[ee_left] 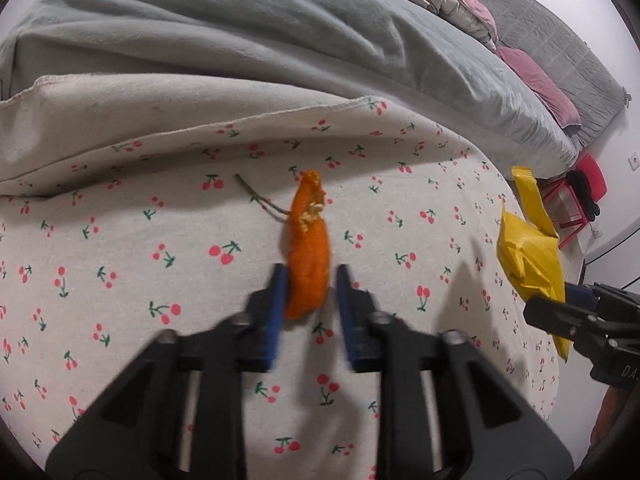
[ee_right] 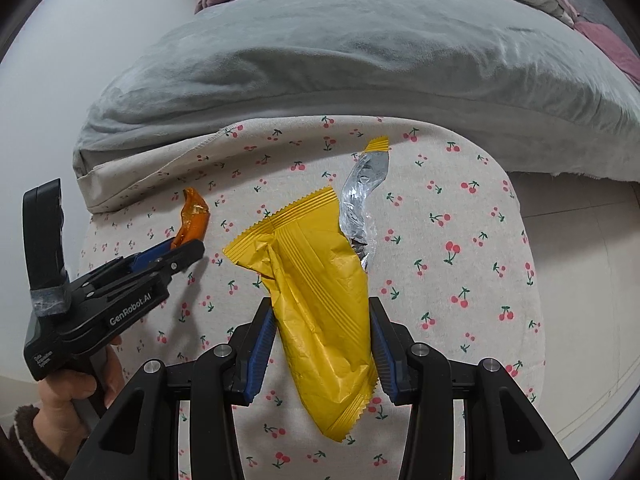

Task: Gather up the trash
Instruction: 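Grasp the orange peel with the left tool while the right tool holds the yellow wrapper, then carry peel and yellow wrapper over the white bin and open both tools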

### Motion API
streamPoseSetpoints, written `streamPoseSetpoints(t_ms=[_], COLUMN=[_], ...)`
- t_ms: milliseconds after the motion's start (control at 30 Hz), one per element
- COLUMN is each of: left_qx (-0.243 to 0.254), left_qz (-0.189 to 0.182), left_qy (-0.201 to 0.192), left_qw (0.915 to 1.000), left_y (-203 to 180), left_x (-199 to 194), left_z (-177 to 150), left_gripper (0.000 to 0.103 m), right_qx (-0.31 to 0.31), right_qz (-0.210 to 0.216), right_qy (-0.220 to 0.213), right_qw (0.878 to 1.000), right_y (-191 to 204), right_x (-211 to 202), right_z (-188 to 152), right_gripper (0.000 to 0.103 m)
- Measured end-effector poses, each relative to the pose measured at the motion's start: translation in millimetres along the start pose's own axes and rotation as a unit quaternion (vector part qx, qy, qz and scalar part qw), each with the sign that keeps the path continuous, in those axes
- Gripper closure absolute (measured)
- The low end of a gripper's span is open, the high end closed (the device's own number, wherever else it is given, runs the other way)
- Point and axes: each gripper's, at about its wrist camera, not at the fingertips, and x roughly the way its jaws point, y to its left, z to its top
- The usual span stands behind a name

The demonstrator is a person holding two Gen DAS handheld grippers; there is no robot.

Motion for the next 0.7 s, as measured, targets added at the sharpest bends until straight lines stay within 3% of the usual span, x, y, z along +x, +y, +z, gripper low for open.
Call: streamPoseSetpoints(t_ms=[367, 700], left_qx=[0.007, 0.017], left_qz=[0.003, 0.014], left_qy=[-0.01, -0.021], left_qw=[0.9999, 0.9995], left_y=[11.1, 19.8], left_x=[-38.5, -72.5], left_z=[-10.7, -26.8], left_gripper=[0.089, 0.089], right_qx=[0.003, -0.023], right_qz=[0.014, 0.028], right_qy=[-0.008, -0.012], right_qw=[1.0, 0.999], right_y=[7.7, 40.6], right_x=[-1.7, -3.5], right_z=[1.6, -3.3], right_gripper=[0.057, 0.057])
